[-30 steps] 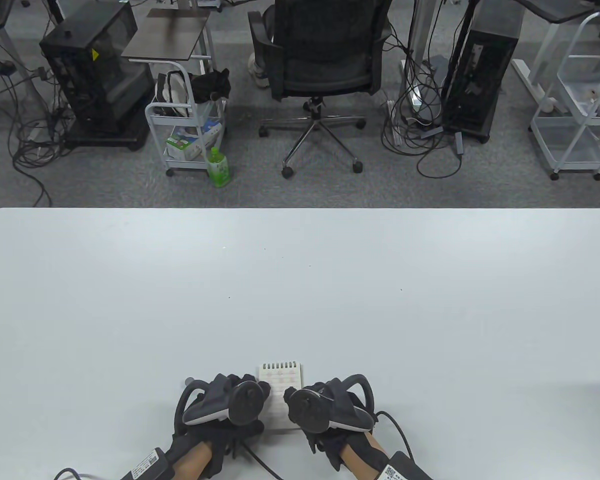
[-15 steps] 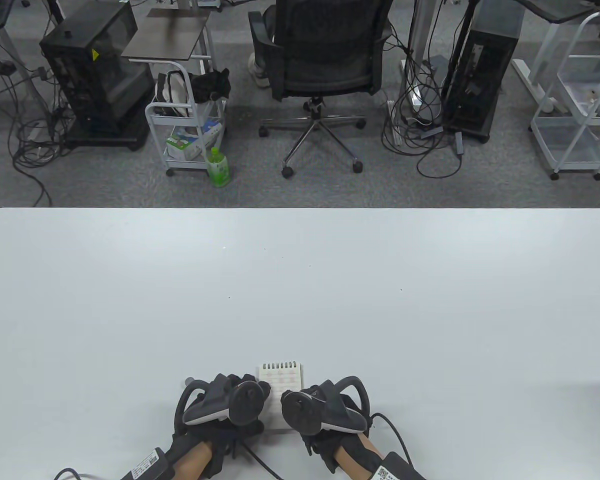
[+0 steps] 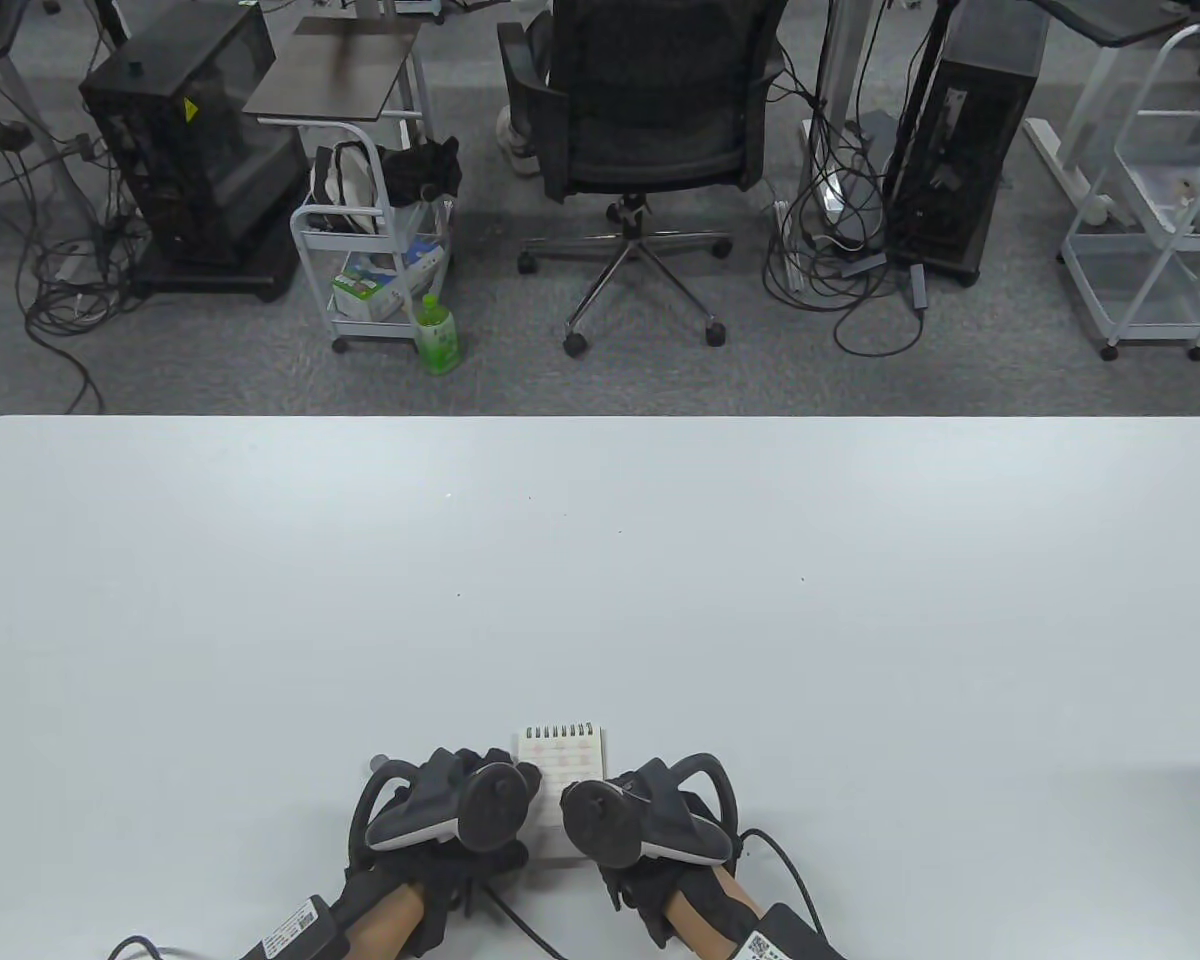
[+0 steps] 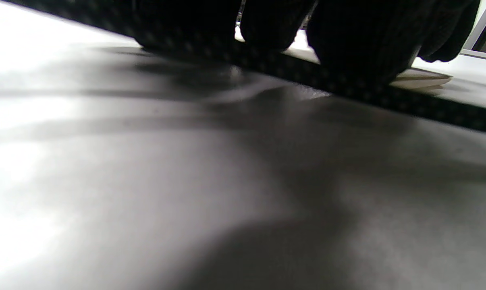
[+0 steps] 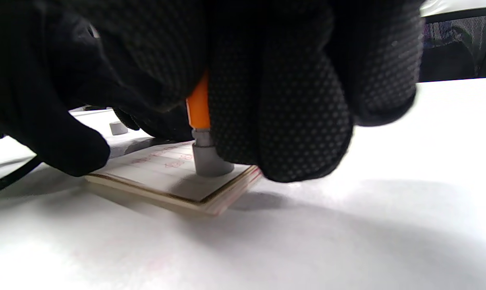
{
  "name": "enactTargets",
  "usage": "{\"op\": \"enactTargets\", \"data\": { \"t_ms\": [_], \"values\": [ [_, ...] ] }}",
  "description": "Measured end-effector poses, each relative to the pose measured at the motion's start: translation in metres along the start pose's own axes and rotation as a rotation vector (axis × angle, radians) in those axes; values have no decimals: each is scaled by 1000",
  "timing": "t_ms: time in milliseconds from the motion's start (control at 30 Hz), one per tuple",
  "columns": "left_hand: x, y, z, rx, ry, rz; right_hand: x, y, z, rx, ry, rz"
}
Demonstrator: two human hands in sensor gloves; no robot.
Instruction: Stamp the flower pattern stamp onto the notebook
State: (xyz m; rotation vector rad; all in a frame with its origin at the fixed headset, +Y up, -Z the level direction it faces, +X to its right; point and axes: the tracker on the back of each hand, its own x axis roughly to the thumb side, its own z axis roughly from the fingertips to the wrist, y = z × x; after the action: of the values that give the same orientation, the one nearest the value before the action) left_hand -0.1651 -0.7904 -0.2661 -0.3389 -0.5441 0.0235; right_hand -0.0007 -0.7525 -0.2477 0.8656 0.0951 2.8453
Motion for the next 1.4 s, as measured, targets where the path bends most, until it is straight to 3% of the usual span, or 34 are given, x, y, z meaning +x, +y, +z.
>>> {"op": "enactTargets", "data": {
  "t_ms": [467,600,1400],
  "values": [
    [0,0,0,1,-2,3,-3,-8,1,0,9,11],
    [1,-1,0,1,0,4,1,-12,2,-45,-23,-80],
    [1,-1,-1,1,-2,6,19,3,-6,-31,-100,-82]
  ]
}}
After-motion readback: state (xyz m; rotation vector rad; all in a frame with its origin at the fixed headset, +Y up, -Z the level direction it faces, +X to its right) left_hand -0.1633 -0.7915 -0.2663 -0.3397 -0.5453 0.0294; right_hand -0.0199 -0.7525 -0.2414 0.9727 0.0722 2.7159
